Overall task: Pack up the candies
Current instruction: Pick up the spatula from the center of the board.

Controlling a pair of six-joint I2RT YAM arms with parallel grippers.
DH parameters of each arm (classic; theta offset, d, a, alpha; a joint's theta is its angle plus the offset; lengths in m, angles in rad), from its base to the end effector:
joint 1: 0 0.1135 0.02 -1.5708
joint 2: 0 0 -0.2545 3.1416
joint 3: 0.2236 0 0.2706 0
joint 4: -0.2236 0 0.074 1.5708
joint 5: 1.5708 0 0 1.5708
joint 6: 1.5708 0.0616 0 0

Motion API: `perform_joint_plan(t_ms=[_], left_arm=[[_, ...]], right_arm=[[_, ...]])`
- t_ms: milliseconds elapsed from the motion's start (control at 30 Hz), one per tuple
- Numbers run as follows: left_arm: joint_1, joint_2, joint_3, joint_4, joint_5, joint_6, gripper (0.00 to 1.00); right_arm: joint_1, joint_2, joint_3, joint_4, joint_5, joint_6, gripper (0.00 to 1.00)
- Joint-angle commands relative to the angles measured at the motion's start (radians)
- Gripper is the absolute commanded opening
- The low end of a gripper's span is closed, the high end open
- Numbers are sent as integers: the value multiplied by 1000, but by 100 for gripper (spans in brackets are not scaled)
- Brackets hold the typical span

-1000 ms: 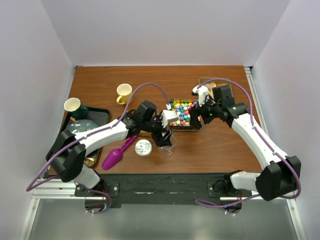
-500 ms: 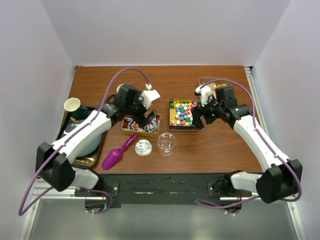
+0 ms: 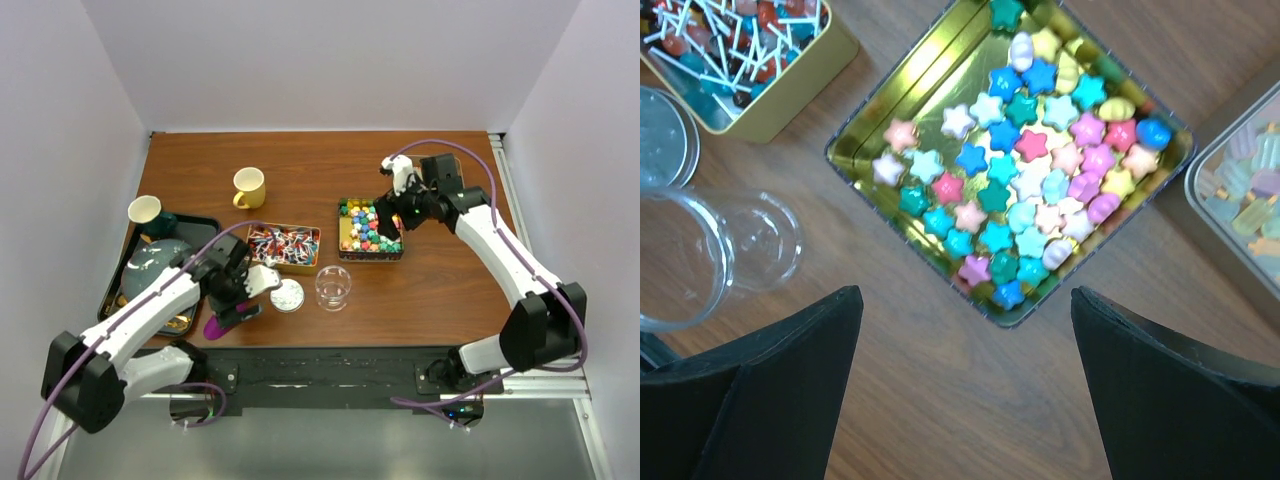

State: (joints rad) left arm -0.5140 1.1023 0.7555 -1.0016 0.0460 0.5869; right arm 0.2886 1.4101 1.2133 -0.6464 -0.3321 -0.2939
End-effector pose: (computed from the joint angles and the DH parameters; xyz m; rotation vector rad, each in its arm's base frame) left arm 0.1758 -0.1025 0.1751 1.5323 2.4824 -0.0552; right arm 0.3180 0.1154 0.2732 -0.8309 2.2417 0.3974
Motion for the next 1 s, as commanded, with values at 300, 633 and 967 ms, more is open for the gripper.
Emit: perform_joint_plan(t_ms=[300, 633, 967], left_arm=[[107, -110, -183, 112, -98, 62, 97], [129, -26, -200, 218, 43, 123, 82], [129, -32, -265, 298, 74, 145, 53]], right_arm=[[20, 89, 127, 31, -51, -4, 88], [30, 58, 112, 18, -28, -33, 88], [35, 72, 127, 5, -19, -48, 88]])
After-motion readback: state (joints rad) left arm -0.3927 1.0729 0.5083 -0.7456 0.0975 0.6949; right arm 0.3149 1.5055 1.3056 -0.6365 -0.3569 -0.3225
